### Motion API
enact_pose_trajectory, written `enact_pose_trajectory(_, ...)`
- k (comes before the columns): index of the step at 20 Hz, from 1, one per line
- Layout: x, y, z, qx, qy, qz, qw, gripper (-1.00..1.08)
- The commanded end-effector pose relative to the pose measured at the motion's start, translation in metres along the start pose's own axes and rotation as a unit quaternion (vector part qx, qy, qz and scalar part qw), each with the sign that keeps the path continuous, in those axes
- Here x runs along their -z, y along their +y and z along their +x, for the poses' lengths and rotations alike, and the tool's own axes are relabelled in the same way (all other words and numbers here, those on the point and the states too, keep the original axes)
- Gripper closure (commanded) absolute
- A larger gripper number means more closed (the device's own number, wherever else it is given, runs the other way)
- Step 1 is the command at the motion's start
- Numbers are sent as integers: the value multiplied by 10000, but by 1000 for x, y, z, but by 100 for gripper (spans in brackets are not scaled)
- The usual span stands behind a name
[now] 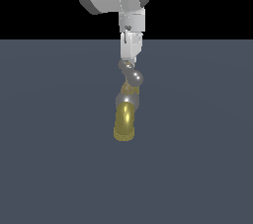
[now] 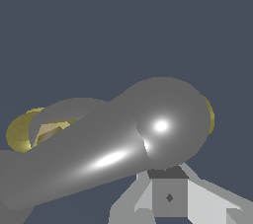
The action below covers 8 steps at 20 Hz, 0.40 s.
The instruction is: Turn on the faucet by rotating a designated handle.
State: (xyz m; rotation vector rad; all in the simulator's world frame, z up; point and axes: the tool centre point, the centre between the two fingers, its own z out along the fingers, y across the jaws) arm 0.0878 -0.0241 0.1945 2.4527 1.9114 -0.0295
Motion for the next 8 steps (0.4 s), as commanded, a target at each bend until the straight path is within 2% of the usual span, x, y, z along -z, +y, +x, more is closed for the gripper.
enact_pose_trajectory(1,3,-23,61,371,130,51,9992,108)
enact_pose_trajectory(8,5,-45,98,481,174,59,9987,108)
